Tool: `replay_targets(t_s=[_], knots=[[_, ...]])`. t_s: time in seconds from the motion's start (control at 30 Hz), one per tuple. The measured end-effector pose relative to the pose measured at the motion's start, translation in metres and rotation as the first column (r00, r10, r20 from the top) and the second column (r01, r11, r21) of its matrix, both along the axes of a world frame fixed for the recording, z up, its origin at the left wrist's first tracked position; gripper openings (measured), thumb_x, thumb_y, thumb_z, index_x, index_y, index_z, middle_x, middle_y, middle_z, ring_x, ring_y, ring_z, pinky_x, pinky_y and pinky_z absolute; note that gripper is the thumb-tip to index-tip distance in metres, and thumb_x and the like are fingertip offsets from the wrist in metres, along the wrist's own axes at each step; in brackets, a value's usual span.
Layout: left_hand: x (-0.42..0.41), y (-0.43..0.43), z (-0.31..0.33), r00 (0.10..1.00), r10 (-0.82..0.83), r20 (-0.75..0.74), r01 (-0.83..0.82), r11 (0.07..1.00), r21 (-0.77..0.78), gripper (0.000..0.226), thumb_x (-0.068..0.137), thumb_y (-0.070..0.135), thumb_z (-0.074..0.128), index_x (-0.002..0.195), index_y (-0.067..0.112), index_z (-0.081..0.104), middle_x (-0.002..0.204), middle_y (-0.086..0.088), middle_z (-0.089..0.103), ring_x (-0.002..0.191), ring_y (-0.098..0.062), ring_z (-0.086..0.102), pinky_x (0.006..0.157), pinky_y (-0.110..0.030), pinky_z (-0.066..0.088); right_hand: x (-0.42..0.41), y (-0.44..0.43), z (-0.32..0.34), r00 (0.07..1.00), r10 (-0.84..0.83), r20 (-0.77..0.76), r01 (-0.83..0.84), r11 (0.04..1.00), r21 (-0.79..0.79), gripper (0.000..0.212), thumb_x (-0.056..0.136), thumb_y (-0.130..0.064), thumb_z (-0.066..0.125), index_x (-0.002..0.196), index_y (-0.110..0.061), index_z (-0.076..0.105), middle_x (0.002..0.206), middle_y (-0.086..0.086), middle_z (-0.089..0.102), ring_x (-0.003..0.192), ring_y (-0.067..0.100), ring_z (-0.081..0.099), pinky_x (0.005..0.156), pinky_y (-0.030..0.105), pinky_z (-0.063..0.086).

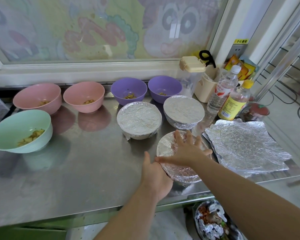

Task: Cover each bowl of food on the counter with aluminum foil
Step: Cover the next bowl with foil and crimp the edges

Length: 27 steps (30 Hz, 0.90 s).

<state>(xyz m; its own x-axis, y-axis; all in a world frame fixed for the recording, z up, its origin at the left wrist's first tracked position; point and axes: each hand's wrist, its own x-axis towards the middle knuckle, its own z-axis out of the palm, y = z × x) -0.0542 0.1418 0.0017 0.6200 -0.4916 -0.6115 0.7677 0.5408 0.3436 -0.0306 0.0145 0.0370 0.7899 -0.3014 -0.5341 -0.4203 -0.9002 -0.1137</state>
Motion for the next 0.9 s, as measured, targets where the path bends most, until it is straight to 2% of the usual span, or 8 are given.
replay_targets(t_s=[0.1, 0.2, 0.3, 0.4, 0.5, 0.73, 0.83, 0.9], knots=[[0.005, 0.004, 0.009, 0.994, 0.097, 0.053, -0.105, 0.979, 0.174, 0.063, 0.101, 0.06, 0.028, 0.143, 0.018, 0.048, 0.146, -0.01, 0.05, 0.134, -0.03, 0.048, 0.114, -0.038, 0.034, 0.0, -0.009, 0.004, 0.998, -0.063, -0.004, 0.063, 0.995, 0.083, 0.148, 0.037, -0.11, 0.037, 0.154, -0.043, -0.023, 0.164, 0.001, -0.032, 0.15, 0.043, -0.023, 0.111, 0.08, 0.005], [0.004, 0.005, 0.025, 0.945, 0.055, 0.323, -0.135, 0.963, 0.232, 0.048, 0.11, 0.035, 0.02, 0.148, 0.011, 0.039, 0.127, 0.004, 0.049, 0.126, -0.023, 0.051, 0.069, -0.006, 0.047, 0.0, -0.022, 0.004, 0.998, -0.046, 0.053, 0.044, 0.998, 0.042, 0.146, 0.039, -0.11, 0.036, 0.155, -0.043, -0.022, 0.165, 0.001, -0.029, 0.15, 0.044, -0.021, 0.111, 0.081, 0.004], [0.013, 0.002, 0.006, 0.945, 0.008, 0.327, -0.104, 0.955, 0.279, 0.043, 0.111, 0.029, 0.025, 0.152, 0.022, 0.034, 0.139, 0.005, 0.053, 0.102, -0.005, 0.066, 0.076, -0.018, 0.053, 0.0, -0.025, -0.003, 0.995, -0.004, 0.102, -0.001, 0.999, 0.053, 0.143, 0.043, -0.109, 0.039, 0.156, -0.043, -0.019, 0.167, -0.001, -0.023, 0.152, 0.042, -0.017, 0.113, 0.078, 0.006], [0.019, -0.004, -0.004, 0.969, -0.004, 0.246, -0.051, 0.975, 0.218, 0.052, 0.106, 0.051, 0.023, 0.141, 0.026, 0.052, 0.133, -0.006, 0.064, 0.117, -0.019, 0.063, 0.104, -0.041, 0.047, 0.002, -0.022, -0.007, 0.992, -0.013, 0.124, 0.002, 0.997, 0.083, 0.141, 0.044, -0.109, 0.036, 0.157, -0.043, -0.015, 0.169, -0.001, -0.017, 0.153, 0.04, -0.013, 0.116, 0.074, 0.007], [0.022, -0.01, -0.007, 0.972, 0.015, 0.233, -0.062, 0.979, 0.192, 0.057, 0.104, 0.057, 0.021, 0.139, 0.027, 0.055, 0.13, -0.007, 0.066, 0.123, -0.025, 0.06, 0.112, -0.048, 0.04, 0.006, -0.024, -0.002, 0.992, -0.053, 0.119, 0.037, 0.99, 0.137, 0.139, 0.044, -0.108, 0.035, 0.158, -0.042, -0.008, 0.17, 0.001, -0.011, 0.154, 0.041, -0.008, 0.117, 0.073, 0.01], [0.041, -0.001, -0.005, 0.987, -0.002, 0.163, -0.024, 0.988, 0.154, 0.06, 0.105, 0.055, 0.02, 0.134, 0.02, 0.058, 0.124, -0.014, 0.068, 0.118, -0.031, 0.063, 0.101, -0.048, 0.047, -0.003, -0.02, 0.013, 0.994, -0.109, 0.012, 0.105, 0.979, 0.176, 0.133, 0.057, -0.102, 0.042, 0.16, -0.036, -0.011, 0.168, 0.008, -0.019, 0.152, 0.046, -0.011, 0.119, 0.067, 0.008], [0.045, 0.007, -0.001, 0.988, 0.063, 0.143, -0.09, 0.978, 0.187, 0.048, 0.107, 0.044, 0.029, 0.128, 0.016, 0.061, 0.118, -0.013, 0.071, 0.112, -0.029, 0.066, 0.087, -0.042, 0.052, -0.008, -0.024, 0.02, 0.992, -0.121, -0.046, 0.127, 0.98, 0.152, 0.141, 0.049, -0.103, 0.04, 0.156, -0.037, -0.024, 0.165, 0.017, -0.023, 0.152, 0.048, -0.01, 0.119, 0.068, 0.007], [0.04, 0.01, -0.004, 0.976, 0.14, 0.168, -0.183, 0.943, 0.279, 0.034, 0.106, 0.031, 0.039, 0.127, 0.013, 0.06, 0.119, -0.01, 0.07, 0.111, -0.025, 0.065, 0.088, -0.037, 0.052, -0.009, -0.024, 0.023, 1.0, -0.018, 0.002, 0.018, 0.998, 0.061, 0.142, 0.05, -0.104, 0.044, 0.154, -0.039, -0.027, 0.164, 0.015, -0.028, 0.152, 0.045, -0.015, 0.116, 0.074, 0.006]])
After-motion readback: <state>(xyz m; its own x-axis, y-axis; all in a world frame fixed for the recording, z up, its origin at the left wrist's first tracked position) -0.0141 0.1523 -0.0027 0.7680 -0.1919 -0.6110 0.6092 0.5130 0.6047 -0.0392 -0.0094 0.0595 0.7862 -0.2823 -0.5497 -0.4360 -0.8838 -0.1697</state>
